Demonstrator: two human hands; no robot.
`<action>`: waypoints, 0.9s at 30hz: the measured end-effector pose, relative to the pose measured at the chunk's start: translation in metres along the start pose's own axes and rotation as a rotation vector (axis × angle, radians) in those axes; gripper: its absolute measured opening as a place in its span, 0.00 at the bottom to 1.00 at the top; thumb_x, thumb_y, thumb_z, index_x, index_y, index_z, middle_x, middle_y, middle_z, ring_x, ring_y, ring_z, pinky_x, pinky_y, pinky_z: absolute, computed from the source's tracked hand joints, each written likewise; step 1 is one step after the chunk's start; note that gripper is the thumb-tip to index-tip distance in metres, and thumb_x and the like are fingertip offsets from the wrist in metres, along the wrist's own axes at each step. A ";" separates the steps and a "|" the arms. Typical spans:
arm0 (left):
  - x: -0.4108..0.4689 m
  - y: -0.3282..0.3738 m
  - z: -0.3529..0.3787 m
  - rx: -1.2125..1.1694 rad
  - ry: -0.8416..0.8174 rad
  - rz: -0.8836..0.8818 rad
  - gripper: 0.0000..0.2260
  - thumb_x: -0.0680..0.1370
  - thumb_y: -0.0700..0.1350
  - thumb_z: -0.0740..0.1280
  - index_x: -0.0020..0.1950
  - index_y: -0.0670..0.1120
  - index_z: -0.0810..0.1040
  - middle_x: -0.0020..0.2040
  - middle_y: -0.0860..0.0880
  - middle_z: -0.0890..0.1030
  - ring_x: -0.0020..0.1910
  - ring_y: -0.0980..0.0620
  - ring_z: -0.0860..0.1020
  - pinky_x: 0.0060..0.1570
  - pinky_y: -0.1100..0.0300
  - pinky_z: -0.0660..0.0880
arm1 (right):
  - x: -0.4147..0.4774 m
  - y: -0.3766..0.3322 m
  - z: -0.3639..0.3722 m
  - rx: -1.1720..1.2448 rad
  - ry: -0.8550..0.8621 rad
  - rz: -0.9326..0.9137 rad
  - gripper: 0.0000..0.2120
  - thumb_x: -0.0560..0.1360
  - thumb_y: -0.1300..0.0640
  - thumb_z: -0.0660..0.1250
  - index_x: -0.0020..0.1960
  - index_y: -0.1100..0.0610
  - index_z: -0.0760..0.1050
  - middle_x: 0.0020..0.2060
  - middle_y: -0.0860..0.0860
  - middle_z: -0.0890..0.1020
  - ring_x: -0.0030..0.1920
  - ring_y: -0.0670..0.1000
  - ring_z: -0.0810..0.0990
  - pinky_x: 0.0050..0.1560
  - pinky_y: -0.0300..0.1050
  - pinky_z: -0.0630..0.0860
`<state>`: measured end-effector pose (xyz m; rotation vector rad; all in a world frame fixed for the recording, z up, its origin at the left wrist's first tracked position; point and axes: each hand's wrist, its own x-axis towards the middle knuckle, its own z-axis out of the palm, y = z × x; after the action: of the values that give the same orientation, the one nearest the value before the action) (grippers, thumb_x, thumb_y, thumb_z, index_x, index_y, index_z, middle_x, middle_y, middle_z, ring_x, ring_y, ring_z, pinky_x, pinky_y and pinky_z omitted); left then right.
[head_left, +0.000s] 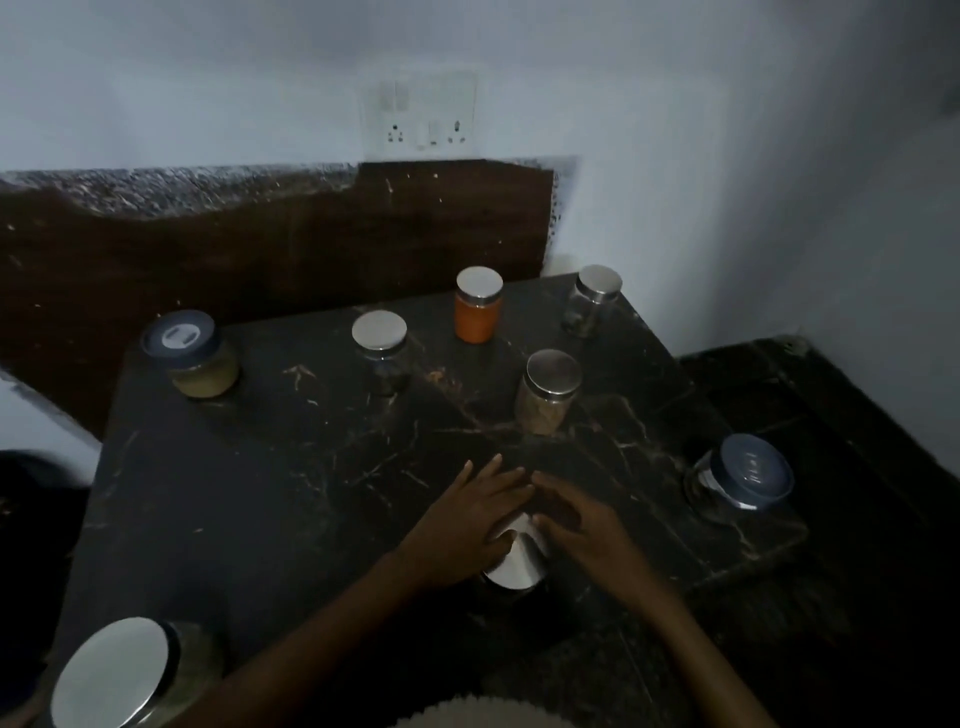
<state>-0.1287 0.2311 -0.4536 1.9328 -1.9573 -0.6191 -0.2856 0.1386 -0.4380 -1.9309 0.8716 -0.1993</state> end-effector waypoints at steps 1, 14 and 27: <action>-0.002 -0.002 0.004 -0.022 -0.022 -0.018 0.25 0.80 0.48 0.59 0.76 0.52 0.55 0.77 0.54 0.52 0.75 0.56 0.42 0.69 0.61 0.35 | -0.005 0.006 0.003 0.048 -0.042 0.034 0.25 0.72 0.58 0.69 0.66 0.44 0.65 0.67 0.45 0.70 0.67 0.44 0.69 0.69 0.43 0.65; -0.022 -0.007 0.018 -0.645 0.065 -0.303 0.27 0.77 0.51 0.66 0.72 0.59 0.58 0.72 0.56 0.64 0.70 0.59 0.64 0.69 0.57 0.64 | -0.016 0.025 0.029 0.126 -0.052 0.013 0.40 0.63 0.59 0.78 0.68 0.44 0.62 0.63 0.33 0.65 0.63 0.32 0.65 0.58 0.20 0.61; -0.026 0.003 -0.038 -0.448 0.029 -0.018 0.57 0.63 0.54 0.78 0.70 0.65 0.32 0.70 0.69 0.31 0.70 0.72 0.38 0.65 0.75 0.49 | 0.020 -0.042 -0.018 0.305 0.064 0.001 0.06 0.75 0.51 0.62 0.50 0.41 0.71 0.47 0.42 0.77 0.48 0.41 0.77 0.36 0.28 0.74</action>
<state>-0.1111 0.2536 -0.4177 1.6694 -1.6116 -0.9363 -0.2595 0.1240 -0.3980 -1.6472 0.8317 -0.3735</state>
